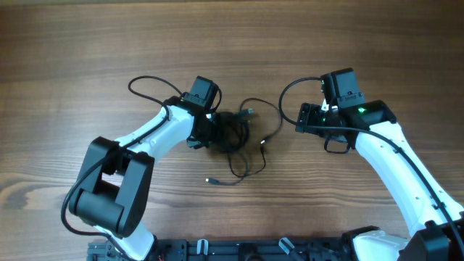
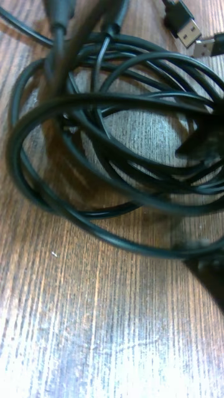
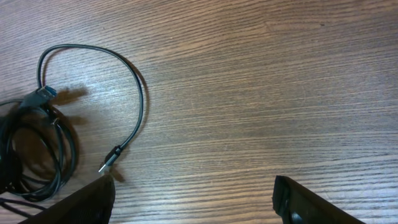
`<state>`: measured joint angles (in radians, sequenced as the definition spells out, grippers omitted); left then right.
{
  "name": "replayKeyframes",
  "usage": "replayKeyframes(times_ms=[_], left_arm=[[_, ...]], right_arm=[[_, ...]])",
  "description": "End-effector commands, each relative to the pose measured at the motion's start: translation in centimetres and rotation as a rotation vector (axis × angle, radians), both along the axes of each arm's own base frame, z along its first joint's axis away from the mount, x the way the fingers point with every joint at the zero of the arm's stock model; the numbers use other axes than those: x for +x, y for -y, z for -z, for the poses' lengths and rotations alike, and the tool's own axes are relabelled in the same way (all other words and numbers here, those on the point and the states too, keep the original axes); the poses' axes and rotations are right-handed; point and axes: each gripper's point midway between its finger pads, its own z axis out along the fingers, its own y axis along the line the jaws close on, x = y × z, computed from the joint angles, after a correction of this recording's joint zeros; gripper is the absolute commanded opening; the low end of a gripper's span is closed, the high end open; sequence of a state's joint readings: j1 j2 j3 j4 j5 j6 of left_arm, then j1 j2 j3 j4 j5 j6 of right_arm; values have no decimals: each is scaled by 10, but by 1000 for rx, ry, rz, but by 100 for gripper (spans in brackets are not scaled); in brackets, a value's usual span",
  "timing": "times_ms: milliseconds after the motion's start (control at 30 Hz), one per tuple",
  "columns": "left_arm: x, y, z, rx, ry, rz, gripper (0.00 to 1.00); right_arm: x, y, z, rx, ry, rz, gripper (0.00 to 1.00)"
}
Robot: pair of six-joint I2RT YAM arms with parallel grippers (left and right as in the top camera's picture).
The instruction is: Untangle cables
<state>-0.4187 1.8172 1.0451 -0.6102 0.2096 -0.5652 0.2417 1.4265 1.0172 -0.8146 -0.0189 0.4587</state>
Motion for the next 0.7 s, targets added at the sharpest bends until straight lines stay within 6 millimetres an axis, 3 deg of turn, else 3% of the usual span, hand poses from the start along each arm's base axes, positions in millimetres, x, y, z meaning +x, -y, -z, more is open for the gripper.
replayKeyframes(times_ms=[0, 133, 167, 200, 233, 400, 500, 667], left_arm=[[-2, 3, 3, -10, -13, 9, 6], [2, 8, -6, -37, 12, 14, 4], [4, 13, -12, -61, 24, 25, 4], [8, 21, -23, -106, 45, 51, 4], [13, 42, -51, -220, 96, 141, 4], [13, 85, -144, -514, 254, 337, 4], [7, 93, -176, -600, 314, 383, 4], [-5, 97, -206, -676, 358, 427, 4]], right_arm=[[3, -3, -8, 10, 23, -17, 83], [3, -6, -8, 25, 21, -33, 86], [2, -16, -10, 60, 26, -101, 86], [1, -28, -12, 108, 35, -183, 86], [0, -48, -19, 196, 58, -289, 86], [4, -67, -30, 291, 100, -353, 88], [6, -69, -31, 300, 110, -358, 88], [11, -70, -35, 302, 138, -360, 88]])
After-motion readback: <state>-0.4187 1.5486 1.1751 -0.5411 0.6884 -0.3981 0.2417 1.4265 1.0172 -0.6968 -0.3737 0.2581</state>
